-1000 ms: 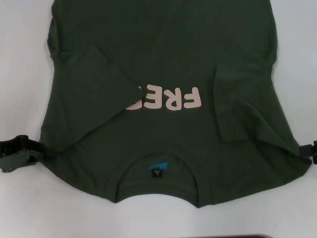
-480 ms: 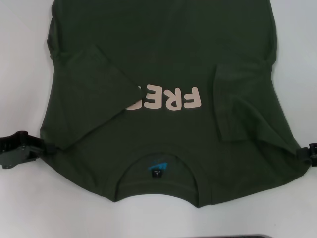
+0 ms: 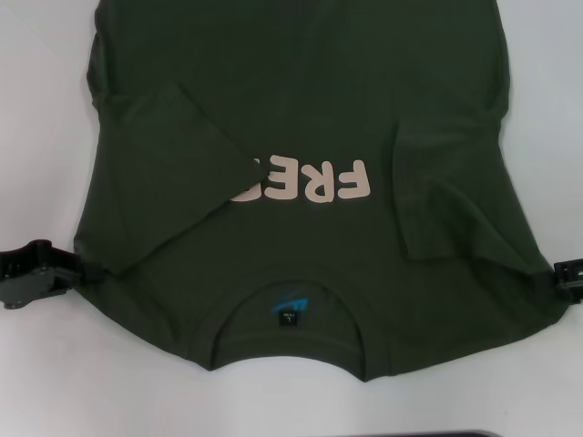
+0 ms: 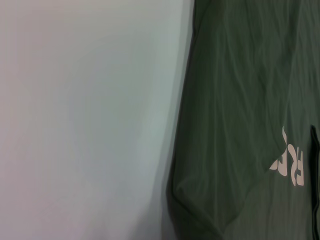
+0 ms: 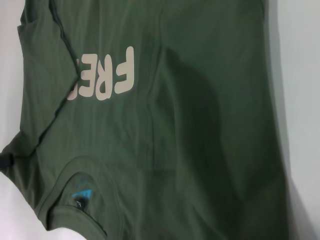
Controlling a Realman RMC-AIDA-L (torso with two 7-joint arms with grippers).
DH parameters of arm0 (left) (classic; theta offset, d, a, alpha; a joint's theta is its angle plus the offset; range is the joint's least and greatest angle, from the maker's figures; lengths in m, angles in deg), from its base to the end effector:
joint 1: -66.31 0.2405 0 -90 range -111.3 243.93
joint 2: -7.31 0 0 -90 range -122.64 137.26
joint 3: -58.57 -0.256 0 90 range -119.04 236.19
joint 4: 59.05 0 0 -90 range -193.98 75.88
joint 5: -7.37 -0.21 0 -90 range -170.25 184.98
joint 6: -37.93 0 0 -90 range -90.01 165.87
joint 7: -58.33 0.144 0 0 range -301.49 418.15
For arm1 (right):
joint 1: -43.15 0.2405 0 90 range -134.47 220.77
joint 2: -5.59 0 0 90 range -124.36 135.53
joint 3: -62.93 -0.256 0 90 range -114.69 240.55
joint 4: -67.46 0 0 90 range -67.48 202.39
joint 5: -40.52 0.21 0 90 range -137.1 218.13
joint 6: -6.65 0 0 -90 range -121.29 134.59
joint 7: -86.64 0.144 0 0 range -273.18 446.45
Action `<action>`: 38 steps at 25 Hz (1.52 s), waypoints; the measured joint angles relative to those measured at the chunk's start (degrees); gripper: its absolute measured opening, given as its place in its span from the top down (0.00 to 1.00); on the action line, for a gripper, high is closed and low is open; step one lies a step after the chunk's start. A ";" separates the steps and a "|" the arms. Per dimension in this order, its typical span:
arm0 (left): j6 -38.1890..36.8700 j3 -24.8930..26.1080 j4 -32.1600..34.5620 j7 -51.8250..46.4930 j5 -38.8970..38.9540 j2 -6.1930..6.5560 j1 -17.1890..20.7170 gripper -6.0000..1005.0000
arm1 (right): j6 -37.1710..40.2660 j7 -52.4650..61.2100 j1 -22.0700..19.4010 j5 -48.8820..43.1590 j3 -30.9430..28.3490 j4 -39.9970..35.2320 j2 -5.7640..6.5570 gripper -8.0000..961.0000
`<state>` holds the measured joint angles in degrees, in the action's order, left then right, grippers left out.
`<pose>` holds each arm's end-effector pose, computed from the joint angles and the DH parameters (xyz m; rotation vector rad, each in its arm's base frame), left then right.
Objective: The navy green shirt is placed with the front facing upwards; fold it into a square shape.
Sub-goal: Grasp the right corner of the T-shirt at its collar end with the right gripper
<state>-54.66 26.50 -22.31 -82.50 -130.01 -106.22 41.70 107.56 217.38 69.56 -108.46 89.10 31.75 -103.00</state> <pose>-0.3522 0.2736 0.0292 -2.0227 -2.2559 -0.3533 0.3656 0.2586 0.0656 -2.2217 2.1373 0.1402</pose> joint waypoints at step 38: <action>0.45 0.17 -0.30 0.03 0.00 -0.09 -0.26 0.94 | -2.70 0.81 0.83 0.00 0.09 1.69 0.03 0.68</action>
<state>-54.22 26.67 -22.62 -82.47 -130.00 -106.32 41.44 104.87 218.19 70.39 -108.45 89.18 33.44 -102.97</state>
